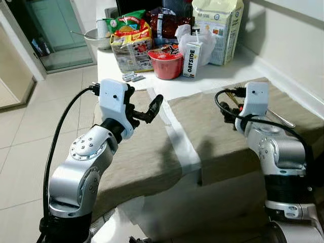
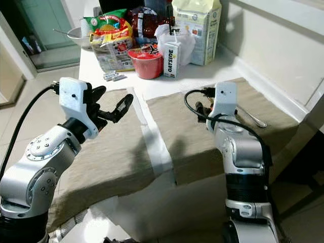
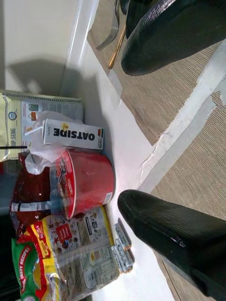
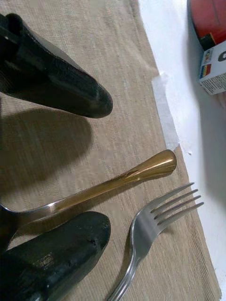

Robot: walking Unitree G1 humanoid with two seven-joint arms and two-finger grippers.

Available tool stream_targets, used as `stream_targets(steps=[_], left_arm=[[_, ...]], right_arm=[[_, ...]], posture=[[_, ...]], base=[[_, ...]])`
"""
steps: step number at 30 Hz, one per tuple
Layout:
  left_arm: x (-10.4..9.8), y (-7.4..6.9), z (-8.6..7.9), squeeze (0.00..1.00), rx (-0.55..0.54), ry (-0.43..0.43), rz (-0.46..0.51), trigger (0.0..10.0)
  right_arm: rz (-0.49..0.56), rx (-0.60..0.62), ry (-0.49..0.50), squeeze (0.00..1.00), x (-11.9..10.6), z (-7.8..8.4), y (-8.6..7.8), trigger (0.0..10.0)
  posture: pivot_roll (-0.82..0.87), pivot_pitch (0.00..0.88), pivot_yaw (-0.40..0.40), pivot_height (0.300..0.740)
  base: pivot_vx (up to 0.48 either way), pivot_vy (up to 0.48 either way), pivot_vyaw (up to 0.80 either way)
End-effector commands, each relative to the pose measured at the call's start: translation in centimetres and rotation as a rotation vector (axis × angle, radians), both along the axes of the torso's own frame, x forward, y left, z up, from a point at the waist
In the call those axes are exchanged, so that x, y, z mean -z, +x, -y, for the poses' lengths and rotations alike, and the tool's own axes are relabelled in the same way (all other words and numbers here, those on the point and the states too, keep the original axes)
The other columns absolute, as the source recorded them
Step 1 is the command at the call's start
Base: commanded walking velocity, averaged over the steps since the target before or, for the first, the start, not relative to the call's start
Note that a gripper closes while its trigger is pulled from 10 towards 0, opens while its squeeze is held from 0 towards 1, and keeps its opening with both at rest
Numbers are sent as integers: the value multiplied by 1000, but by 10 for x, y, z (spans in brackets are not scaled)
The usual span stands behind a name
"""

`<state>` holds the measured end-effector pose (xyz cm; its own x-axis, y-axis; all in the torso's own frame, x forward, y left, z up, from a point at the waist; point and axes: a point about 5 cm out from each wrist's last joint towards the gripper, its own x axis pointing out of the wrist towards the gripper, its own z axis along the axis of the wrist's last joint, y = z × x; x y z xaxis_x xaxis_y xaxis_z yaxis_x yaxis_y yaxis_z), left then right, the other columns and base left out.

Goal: Setting the table

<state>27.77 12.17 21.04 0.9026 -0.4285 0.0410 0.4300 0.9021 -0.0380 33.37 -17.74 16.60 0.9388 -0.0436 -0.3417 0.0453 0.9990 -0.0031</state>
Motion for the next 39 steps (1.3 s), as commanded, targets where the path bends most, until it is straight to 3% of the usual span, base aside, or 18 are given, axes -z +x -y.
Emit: stream_targets(steps=[1,13,25,31,34,39], left_arm=[[-6,1,-3,0,-14,-4,16,10000],[-5,4,-3,0,-17,-32,-3,10000],[-5,4,-5,0,-19,-22,-3,10000],[-5,5,-5,0,-23,-23,-3,10000],[-6,5,-5,0,-26,-21,3,10000],[-7,6,-5,0,-27,-16,11,10000]], right_arm=[[-82,13,-17,0,16,1,-5,10000],[-114,55,-203,0,41,22,-11,10000],[-121,-16,-191,0,40,18,-13,10000],[-112,23,-217,0,37,24,-13,10000],[-104,99,-199,0,36,28,-19,10000],[-90,128,-201,0,39,22,-30,10000]], posture=[[-149,0,113,740],[-160,0,115,740],[-156,0,117,740],[-159,0,112,740],[-160,0,111,740],[-161,0,108,740]], base=[[0,0,0],[0,0,0],[0,0,0],[0,0,0],[0,0,0],[0,0,0]])
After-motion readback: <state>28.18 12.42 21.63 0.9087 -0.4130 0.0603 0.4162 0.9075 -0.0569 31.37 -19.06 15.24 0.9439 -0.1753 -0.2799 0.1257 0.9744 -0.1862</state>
